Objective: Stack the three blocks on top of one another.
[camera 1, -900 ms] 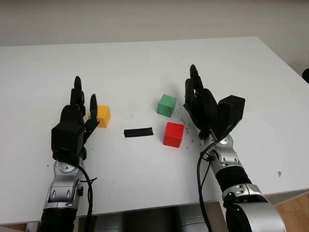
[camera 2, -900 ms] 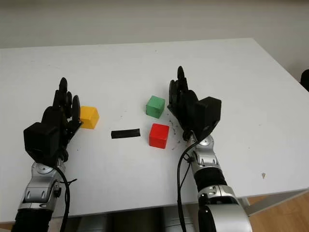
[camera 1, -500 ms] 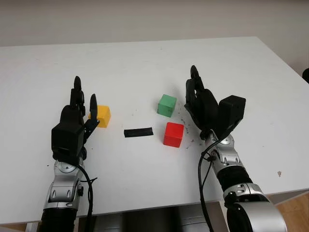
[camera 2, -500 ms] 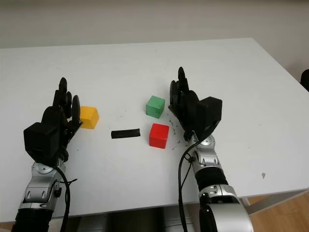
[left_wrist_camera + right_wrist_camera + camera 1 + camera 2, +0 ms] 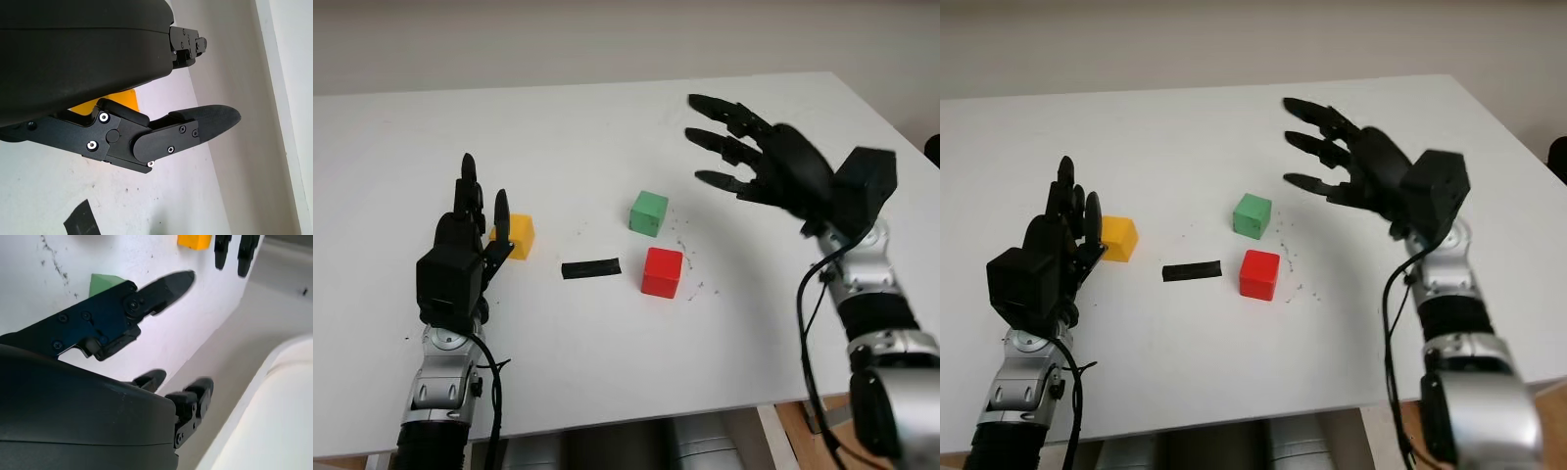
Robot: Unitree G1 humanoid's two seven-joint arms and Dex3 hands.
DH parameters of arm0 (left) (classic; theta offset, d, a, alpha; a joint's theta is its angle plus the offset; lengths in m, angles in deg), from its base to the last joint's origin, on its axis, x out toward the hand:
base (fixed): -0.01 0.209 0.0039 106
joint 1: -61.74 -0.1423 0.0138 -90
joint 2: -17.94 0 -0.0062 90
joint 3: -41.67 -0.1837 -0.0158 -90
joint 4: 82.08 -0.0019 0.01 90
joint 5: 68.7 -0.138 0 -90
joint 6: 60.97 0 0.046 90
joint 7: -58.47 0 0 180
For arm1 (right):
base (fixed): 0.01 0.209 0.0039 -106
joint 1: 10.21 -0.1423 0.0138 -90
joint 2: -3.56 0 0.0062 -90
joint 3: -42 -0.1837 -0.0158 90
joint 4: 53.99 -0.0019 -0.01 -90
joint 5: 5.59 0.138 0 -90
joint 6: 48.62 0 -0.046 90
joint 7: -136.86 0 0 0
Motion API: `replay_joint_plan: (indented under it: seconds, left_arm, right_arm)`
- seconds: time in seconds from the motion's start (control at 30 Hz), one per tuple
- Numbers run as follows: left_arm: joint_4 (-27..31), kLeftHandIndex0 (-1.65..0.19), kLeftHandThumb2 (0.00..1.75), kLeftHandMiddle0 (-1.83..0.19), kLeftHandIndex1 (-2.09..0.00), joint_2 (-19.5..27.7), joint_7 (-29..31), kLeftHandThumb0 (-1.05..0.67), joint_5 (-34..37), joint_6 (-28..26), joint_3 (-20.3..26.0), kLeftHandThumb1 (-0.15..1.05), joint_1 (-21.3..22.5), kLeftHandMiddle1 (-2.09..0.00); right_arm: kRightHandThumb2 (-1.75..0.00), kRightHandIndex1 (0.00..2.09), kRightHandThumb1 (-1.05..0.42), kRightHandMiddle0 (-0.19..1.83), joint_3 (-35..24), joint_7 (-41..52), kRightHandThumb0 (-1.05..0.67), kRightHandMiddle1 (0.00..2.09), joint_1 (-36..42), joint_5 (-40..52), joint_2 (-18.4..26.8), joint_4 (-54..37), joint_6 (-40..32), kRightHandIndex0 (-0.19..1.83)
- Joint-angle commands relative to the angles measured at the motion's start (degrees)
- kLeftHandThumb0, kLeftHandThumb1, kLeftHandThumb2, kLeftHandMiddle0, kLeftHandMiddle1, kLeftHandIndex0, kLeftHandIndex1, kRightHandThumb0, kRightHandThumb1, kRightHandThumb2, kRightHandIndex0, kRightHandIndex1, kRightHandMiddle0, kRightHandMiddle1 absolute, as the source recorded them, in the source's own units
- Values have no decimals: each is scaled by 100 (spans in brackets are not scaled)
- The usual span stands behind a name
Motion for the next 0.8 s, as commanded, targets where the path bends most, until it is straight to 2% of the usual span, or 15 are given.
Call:
replay_joint_plan:
  seconds: [0.0, 0.07, 0.27, 0.37, 0.53, 0.77]
  left_arm:
    - [62, 3, 68, 2, -2, 9, -4, -72, -12, 12, 6, 105, 1, -7]
    - [66, 3, 67, 2, -2, 12, 9, -72, 0, 2, 9, 105, -8, -7]
    - [124, 2, 67, 1, -2, 67, 7, -71, -3, -34, 51, 105, -25, -7]
    - [173, 2, 65, 1, -2, 82, 52, -72, 74, -35, 99, 105, -38, -7]
    - [266, 1, 64, 1, -1, 108, 62, -74, 65, -78, 118, 105, -59, -7]
    - [378, 0, 68, 0, -1, 141, 77, -71, -26, -223, 90, 105, -68, -7]
  right_arm:
    - [-5, 22, -65, 54, 188, 143, -31, 28, -234, -167, 136, 73, 78, 61]
    - [-5, 21, -66, 54, 334, 227, -29, 26, -332, -346, 227, 93, 104, 61]
    - [-6, 21, -71, 58, 1081, -107, -29, 23, -492, -1546, 609, 349, 1437, 69]
    - [-7, 13, -75, 53, 1438, -316, -27, 16, -493, -2140, 770, 162, 1734, 59]
    - [-6, 7, -77, 49, 1910, -637, -21, 11, -425, -2922, 919, -330, 1959, 50]
    - [-6, 7, -79, 50, 2208, -1042, -15, 9, -297, -3221, 850, -390, 2252, 51]
